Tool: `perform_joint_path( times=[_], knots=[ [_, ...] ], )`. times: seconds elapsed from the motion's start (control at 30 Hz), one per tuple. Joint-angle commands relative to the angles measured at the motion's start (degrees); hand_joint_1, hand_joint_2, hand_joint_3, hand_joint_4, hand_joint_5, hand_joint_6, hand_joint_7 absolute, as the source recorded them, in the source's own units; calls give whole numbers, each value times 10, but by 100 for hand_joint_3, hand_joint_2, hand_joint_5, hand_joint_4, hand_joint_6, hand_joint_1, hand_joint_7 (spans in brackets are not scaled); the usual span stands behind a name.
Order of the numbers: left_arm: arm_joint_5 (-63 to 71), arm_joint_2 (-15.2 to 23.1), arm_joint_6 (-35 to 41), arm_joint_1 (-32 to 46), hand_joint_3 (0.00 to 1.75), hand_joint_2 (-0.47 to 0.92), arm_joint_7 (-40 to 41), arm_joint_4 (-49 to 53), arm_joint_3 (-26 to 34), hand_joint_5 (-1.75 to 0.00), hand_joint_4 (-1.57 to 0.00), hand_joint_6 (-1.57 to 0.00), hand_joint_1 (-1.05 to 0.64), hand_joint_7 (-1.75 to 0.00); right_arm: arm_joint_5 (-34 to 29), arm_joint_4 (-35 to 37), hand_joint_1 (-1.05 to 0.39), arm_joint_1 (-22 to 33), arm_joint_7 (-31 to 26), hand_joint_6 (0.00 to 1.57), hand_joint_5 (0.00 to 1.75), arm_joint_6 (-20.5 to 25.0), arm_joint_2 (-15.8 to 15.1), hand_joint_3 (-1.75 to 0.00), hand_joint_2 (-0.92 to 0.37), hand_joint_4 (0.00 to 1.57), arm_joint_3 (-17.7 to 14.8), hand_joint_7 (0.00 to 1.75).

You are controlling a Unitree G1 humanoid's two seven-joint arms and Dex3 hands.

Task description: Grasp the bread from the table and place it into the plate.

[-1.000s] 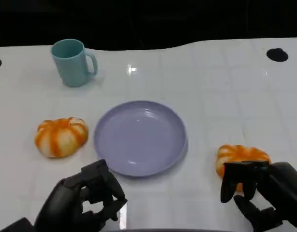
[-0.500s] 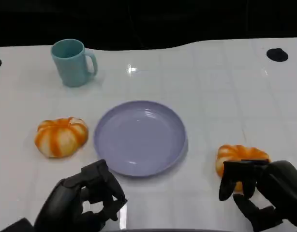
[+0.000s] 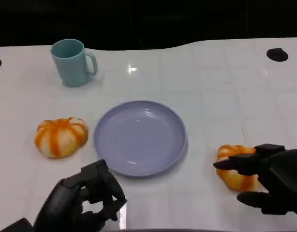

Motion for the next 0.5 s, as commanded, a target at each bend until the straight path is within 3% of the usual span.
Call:
perform_joint_path(
  times=[0.03, 0.2, 0.5],
  knots=[
    [-1, 7, -4, -3, 33, 92, -3, 6, 4, -175, -67, -59, -53, -156, -52, -53, -52, 4, 44, 36, 30, 59, -13, -3, -79, 20, 0, 0],
    [-1, 6, 2, -3, 33, 92, -2, 5, 4, -175, -68, -59, -53, -156, -95, -79, -62, -3, 90, 24, 38, 101, -12, 0, -82, 2, 11, 0],
    [-1, 5, 2, -4, 33, 92, -2, 5, 3, -175, -67, -59, -53, -157, -118, -48, -65, -34, 104, 23, 37, 110, -19, 0, -81, 0, 32, 2]
  ],
)
